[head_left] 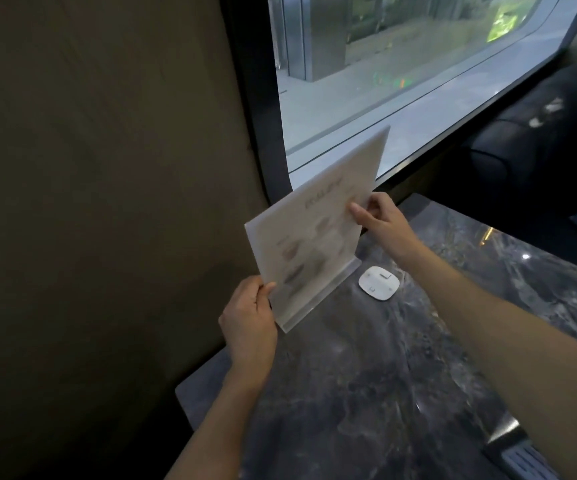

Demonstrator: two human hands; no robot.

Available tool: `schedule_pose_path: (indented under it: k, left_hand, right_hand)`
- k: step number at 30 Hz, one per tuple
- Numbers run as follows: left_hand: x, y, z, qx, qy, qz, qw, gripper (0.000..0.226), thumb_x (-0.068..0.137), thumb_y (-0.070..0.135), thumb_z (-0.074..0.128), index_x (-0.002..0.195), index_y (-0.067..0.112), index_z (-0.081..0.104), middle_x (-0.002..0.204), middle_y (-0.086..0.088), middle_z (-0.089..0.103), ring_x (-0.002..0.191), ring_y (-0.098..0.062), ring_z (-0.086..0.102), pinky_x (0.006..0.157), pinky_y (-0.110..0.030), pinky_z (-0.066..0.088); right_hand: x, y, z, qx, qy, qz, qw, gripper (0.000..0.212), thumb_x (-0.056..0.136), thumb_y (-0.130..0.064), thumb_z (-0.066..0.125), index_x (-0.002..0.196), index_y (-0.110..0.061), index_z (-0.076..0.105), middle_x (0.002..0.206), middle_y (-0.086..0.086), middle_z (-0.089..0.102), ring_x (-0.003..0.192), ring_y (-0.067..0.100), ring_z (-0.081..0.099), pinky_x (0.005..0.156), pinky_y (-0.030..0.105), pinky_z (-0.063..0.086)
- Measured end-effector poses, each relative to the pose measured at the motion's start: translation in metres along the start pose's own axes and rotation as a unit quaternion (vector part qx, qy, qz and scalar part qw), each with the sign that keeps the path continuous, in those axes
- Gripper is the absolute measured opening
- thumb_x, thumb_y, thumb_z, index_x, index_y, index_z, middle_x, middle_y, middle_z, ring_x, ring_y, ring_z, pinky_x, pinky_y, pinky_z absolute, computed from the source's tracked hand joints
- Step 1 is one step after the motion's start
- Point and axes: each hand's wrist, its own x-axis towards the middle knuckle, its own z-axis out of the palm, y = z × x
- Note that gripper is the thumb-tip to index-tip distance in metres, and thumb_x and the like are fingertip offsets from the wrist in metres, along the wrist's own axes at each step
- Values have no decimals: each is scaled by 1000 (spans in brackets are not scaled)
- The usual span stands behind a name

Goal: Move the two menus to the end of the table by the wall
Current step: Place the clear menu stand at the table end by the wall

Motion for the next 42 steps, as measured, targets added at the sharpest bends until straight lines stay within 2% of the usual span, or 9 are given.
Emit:
schedule_pose_path:
  k: [6,10,16,25,28,31,35,40,42]
  left_hand:
    - [10,1,12,0,7,45,999,9,86,11,60,84,5,66,79,-9,68,67,-23,60,60,-45,52]
    - [20,-2,17,-9,-7,66,998,9,86,9,59,83,2,65,80,-10,68,71,-24,62,62,-46,54]
    - [33,-4,23,-5,20,57,998,9,85,10,60,77,6,63,72,-4,65,61,-17,54,53,-33,44]
    - [32,-7,28,-7,0,54,999,11,90,15,53,81,10,55,76,-1,57,66,-17,53,54,-32,45]
    - [33,-5,28,1,0,44,999,11,90,18,52,80,14,52,74,3,54,64,-13,50,52,-24,38]
    - [33,-4,26,14,-9,27,999,10,91,23,52,84,15,53,79,3,57,68,-14,53,56,-31,45]
    - [32,0,24,4,-7,-16,1000,9,90,25,52,94,18,53,88,3,60,76,-15,55,64,-35,47]
    - [26,8,19,-5,35,-30,999,31,88,26,55,114,13,46,109,-7,58,93,-19,55,73,-35,47]
    - [20,14,15,-16,66,-7,998,37,87,24,57,118,9,44,114,-11,54,98,-17,51,75,-33,45]
  right_hand:
    - [7,14,-10,27,-25,13,999,49,71,-44,70,108,-27,44,102,-8,59,84,-1,62,63,12,51]
    - [21,17,-11,-19,-27,-2,999,51,70,-36,73,109,-23,42,100,-3,58,91,16,60,76,28,52]
    - [31,15,-7,-30,-32,-9,999,51,71,-32,73,109,-22,41,95,-9,55,87,10,58,72,23,50]
    - [28,12,-2,-46,-50,-3,998,54,75,-16,71,113,-35,38,99,-11,55,88,20,63,80,41,55]
    - [25,11,-2,-63,-53,16,996,67,76,-15,70,129,-32,32,97,-16,52,85,10,61,74,31,53]
    - [22,9,-1,-92,-42,31,994,71,78,-14,68,134,-32,27,96,-16,49,79,3,58,61,19,48]
    - [18,9,-1,-118,-47,47,991,67,80,-15,66,134,-31,28,93,-17,50,77,3,59,54,17,44]
    - [9,7,-3,-153,-43,41,986,68,79,-19,67,134,-29,29,87,-24,48,78,0,55,50,8,42]
    - [3,3,-5,-191,-49,33,980,69,79,-24,67,135,-27,27,98,-18,52,82,1,54,63,9,43]
